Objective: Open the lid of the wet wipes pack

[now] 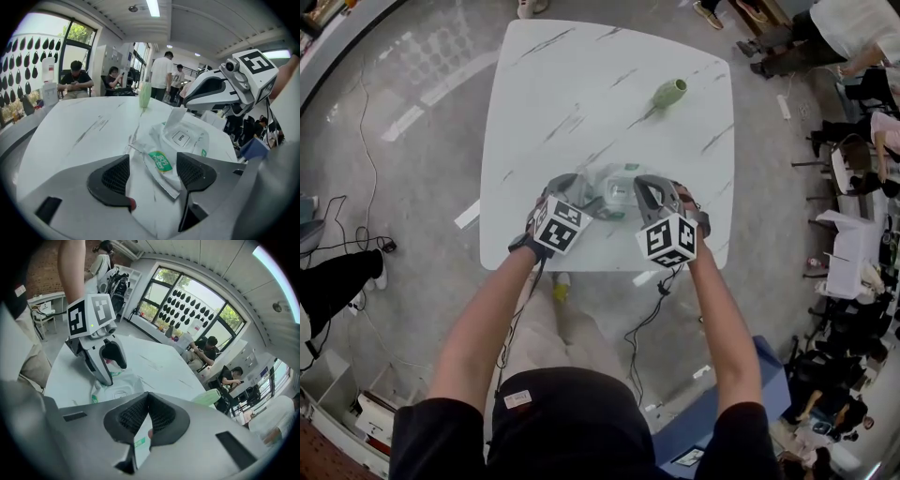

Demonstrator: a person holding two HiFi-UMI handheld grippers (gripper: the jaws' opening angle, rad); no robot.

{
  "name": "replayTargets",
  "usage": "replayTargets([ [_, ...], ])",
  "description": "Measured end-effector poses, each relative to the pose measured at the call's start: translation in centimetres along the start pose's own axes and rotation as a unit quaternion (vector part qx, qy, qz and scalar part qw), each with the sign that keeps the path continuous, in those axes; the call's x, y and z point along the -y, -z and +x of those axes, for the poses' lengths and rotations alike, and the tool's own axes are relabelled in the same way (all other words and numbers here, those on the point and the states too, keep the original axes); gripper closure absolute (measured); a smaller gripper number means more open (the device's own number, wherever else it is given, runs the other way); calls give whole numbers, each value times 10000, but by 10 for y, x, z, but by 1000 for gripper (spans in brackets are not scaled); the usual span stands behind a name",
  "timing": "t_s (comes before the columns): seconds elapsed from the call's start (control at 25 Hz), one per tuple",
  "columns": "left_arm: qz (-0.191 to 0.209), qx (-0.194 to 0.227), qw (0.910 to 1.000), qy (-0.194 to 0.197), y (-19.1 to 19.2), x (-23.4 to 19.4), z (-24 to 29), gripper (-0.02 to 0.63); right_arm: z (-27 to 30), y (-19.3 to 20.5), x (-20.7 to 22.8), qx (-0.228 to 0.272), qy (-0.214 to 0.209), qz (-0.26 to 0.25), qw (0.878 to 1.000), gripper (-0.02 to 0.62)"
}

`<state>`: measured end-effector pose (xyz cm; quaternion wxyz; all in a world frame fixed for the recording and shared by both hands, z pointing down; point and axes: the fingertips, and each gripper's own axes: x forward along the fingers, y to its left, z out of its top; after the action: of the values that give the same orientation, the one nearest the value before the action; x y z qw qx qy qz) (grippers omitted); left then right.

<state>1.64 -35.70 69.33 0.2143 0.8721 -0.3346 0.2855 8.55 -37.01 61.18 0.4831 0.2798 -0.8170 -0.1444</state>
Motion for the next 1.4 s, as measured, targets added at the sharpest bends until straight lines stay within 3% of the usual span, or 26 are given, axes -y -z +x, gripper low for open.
replayTargets([
  [0.76,-32,-55,10000,16,0,-2,-1,275,27,21,24,-230,151,584,9979,594],
  [1.4,-34,-60,10000,26,1,-2,0,276,49,32,17,-416,-50,737,9964,594],
])
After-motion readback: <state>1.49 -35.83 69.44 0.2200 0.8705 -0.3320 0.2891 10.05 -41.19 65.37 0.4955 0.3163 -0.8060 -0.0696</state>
